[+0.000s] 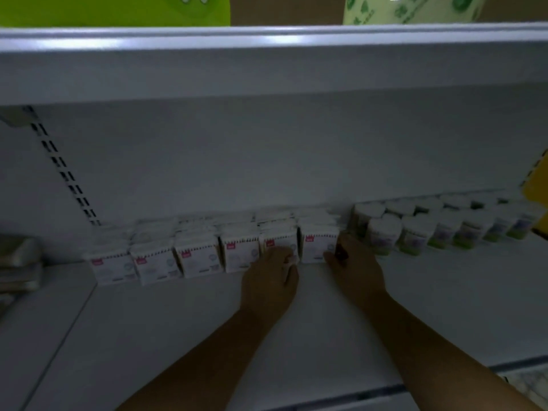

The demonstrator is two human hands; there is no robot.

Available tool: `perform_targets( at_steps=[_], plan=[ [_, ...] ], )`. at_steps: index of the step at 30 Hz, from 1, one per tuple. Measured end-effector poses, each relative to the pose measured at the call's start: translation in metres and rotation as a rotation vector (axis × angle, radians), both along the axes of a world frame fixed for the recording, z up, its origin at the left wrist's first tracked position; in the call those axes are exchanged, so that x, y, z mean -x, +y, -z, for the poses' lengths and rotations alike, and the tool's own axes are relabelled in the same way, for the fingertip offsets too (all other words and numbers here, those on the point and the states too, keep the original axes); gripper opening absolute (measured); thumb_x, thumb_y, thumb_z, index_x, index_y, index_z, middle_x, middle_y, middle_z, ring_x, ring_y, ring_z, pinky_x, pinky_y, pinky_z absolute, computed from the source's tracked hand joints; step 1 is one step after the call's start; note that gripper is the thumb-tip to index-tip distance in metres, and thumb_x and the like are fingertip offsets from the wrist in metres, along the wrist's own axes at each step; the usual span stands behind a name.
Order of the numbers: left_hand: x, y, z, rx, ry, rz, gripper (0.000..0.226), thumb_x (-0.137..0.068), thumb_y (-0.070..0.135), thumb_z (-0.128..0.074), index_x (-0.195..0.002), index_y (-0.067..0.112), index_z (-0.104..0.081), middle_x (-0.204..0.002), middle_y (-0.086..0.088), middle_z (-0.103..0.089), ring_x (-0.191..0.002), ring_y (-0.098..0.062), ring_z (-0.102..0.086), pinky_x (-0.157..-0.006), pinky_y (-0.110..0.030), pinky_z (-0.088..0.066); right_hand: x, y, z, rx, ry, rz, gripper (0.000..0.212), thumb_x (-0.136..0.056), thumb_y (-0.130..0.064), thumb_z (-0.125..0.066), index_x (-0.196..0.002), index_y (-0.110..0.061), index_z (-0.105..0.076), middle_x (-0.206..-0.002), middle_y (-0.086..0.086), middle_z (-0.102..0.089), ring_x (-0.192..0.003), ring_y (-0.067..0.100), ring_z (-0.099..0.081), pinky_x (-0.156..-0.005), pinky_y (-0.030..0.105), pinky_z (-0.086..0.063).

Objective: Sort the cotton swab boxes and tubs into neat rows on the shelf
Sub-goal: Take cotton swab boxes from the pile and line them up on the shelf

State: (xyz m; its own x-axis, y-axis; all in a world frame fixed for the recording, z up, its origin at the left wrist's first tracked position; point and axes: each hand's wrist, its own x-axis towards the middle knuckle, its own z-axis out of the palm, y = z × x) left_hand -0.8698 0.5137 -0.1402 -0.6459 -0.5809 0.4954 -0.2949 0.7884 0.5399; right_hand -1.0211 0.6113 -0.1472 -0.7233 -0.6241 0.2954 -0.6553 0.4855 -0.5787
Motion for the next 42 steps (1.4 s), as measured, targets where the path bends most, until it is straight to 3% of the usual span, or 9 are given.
perform_targets(
  at_steps=[7, 13, 18, 21, 24, 28, 33, 38, 42],
  plan=[
    [0.005, -0.006, 0.003, 0.024, -0.095, 0.042, 0.024, -0.078, 0.016, -0.049, -0.096, 0.009, -0.064, -0.097, -0.009, -0.06, -0.083, -0.026, -0.059, -0.07, -0.033, -0.049, -0.001, -0.003, 0.0, -0.064, 0.036, 0.051, 0.039, -0.09, -0.043, -0.051, -0.125, -0.025, -0.051, -0.1, 0.005, -0.061, -0.097, 0.025, -0.057, -0.076, 0.031, -0.046],
    [0.005, -0.01, 0.004, -0.005, -0.139, 0.077, 0.014, -0.08, 0.01, -0.053, -0.088, 0.007, -0.064, -0.095, -0.012, -0.059, -0.086, -0.028, -0.057, -0.074, -0.034, -0.047, -0.004, -0.004, -0.003, -0.085, -0.055, 0.082, 0.061, -0.087, -0.046, -0.057, -0.14, -0.023, -0.04, -0.132, 0.005, -0.055, -0.12, 0.026, -0.051, -0.095, 0.034, -0.043],
    [-0.011, -0.011, 0.0, -0.028, -0.185, 0.17, 0.017, -0.086, 0.011, -0.051, -0.097, 0.005, -0.064, -0.103, -0.012, -0.06, -0.096, -0.026, -0.055, -0.082, -0.031, -0.04, -0.031, 0.012, -0.008, -0.039, -0.189, 0.204, 0.067, -0.09, -0.042, -0.055, -0.146, -0.018, -0.028, -0.134, 0.009, -0.051, -0.119, 0.027, -0.051, -0.099, 0.037, -0.041],
    [-0.044, -0.01, -0.007, -0.005, -0.287, 0.27, 0.025, -0.091, 0.015, -0.049, -0.111, 0.009, -0.062, -0.114, -0.008, -0.06, -0.107, -0.022, -0.053, -0.089, -0.024, -0.035, -0.06, 0.033, -0.009, -0.134, 0.018, 0.196, 0.056, -0.092, -0.031, -0.054, -0.142, -0.013, -0.036, -0.14, 0.011, -0.044, -0.129, 0.027, -0.04, -0.104, 0.037, -0.035],
    [-0.106, -0.027, -0.029, 0.027, -0.374, 0.359, 0.038, -0.095, 0.022, -0.048, -0.131, 0.014, -0.051, -0.138, -0.007, -0.048, -0.13, -0.02, -0.04, -0.105, -0.023, -0.026, -0.102, 0.034, -0.025, -0.279, 0.31, 0.022, 0.04, -0.092, -0.025, -0.05, -0.13, -0.011, -0.051, -0.13, 0.01, -0.051, -0.121, 0.026, -0.044, -0.095, 0.033, -0.037],
    [-0.219, -0.081, -0.081, 0.229, -0.667, 0.207, 0.06, -0.096, 0.046, -0.039, -0.147, 0.02, -0.024, -0.158, -0.003, -0.012, -0.146, -0.018, 0.002, -0.115, -0.033, 0.007, -0.181, -0.02, -0.062, -0.546, 0.458, -0.31, 0.053, -0.096, -0.035, -0.04, -0.145, -0.018, -0.03, -0.153, 0.004, -0.027, -0.14, 0.021, -0.024, -0.11, 0.029, -0.022],
    [-0.386, -0.142, -0.131, 0.331, -0.908, -0.155, 0.064, -0.094, 0.056, -0.033, -0.149, 0.024, -0.019, -0.16, -0.003, -0.002, -0.146, -0.024, 0.006, -0.117, -0.044, 0.001, -0.312, -0.116, -0.104, -0.649, 0.534, -0.552, 0.065, -0.096, -0.046, -0.038, -0.151, -0.023, -0.012, -0.16, 0.004, 0.003, -0.146, 0.023, 0.005, -0.118, 0.041, -0.009],
    [-0.522, -0.173, -0.159, 0.085, -0.899, -0.326, 0.067, -0.093, 0.062, -0.028, -0.15, 0.028, -0.017, -0.16, 0.0, -0.001, -0.146, -0.021, 0.001, -0.116, -0.044, -0.013, -0.433, -0.18, -0.135, -0.562, 0.533, -0.782, 0.066, -0.095, -0.043, -0.042, -0.151, -0.026, -0.012, -0.16, 0.001, 0.0, -0.146, 0.023, -0.003, -0.116, 0.037, -0.016],
    [-0.595, -0.202, -0.151, 0.1, -0.934, -0.438, 0.066, -0.093, 0.062, -0.026, -0.15, 0.031, -0.011, -0.16, 0.002, 0.0, -0.146, -0.021, 0.0, -0.116, -0.045, -0.009, -0.485, -0.213, -0.149, -0.542, 0.595, -0.832, 0.066, -0.094, -0.042, -0.045, -0.15, -0.026, -0.014, -0.159, 0.003, -0.001, -0.146, 0.024, -0.003, -0.116, 0.039, -0.016]
  ],
)
